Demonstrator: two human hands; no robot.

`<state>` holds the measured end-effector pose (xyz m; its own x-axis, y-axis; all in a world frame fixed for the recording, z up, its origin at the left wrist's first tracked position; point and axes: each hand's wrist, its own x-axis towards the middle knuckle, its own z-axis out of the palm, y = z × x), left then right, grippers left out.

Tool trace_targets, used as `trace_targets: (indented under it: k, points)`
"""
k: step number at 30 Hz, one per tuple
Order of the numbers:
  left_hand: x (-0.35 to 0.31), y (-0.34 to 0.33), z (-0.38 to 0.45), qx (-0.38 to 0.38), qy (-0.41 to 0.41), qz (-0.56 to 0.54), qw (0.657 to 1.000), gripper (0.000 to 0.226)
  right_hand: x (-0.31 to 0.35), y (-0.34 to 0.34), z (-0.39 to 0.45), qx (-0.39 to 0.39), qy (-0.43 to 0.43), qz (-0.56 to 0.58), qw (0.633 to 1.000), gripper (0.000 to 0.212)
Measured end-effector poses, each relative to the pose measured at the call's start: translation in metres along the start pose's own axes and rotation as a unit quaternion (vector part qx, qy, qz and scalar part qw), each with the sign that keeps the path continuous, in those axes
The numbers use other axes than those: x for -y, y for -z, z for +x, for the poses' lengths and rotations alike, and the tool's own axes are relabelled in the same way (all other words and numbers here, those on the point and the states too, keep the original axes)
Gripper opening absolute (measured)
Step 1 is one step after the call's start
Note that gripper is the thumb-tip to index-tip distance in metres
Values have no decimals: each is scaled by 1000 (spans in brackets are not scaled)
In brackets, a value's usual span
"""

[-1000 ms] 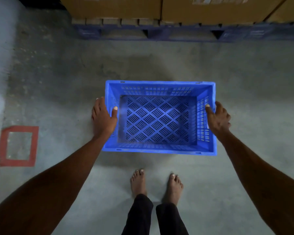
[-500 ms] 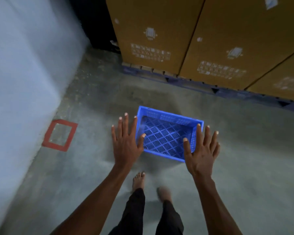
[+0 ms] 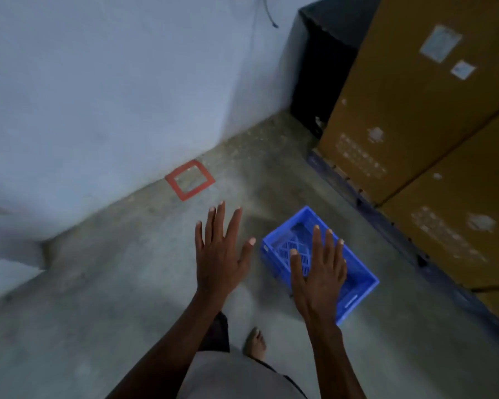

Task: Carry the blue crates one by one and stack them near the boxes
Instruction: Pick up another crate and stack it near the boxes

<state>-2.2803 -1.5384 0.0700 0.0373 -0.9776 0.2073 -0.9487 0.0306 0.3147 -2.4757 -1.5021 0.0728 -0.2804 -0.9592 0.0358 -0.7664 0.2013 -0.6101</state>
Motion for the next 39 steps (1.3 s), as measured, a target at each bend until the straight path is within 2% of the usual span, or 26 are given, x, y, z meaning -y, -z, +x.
trace_targets:
  k: [3,7,12,16,22,29,32,37,39]
  points:
    - [44,29,-43,-38,76,5,996,67,34,-16,-12,59,78,23,995,69]
    - [117,74,-95,-100,193,26,976,63,96,-48,-35,113,197,-1,974,69]
    - [210,131,-176,-168,343,13,924,65,197,-104,-96,191,321,9,927,69]
    - [295,178,-261,-190,435,2,880,67,278,-174,-177,235,391,28,889,69]
    - [421,240,-411,-260,576,18,775,67,383,-274,-327,344,460,32,818,76]
    - [512,299,-520,-302,657,38,689,71,488,-351,-484,447,570,14,689,71]
    - [559,316,-558,-325,694,45,641,72,538,-399,-537,473,590,8,655,71]
    - [664,360,-632,-347,757,64,549,71,631,-482,-629,503,604,-7,618,69]
    - [701,386,-655,-352,769,72,529,70,675,-506,-669,521,616,-4,592,70]
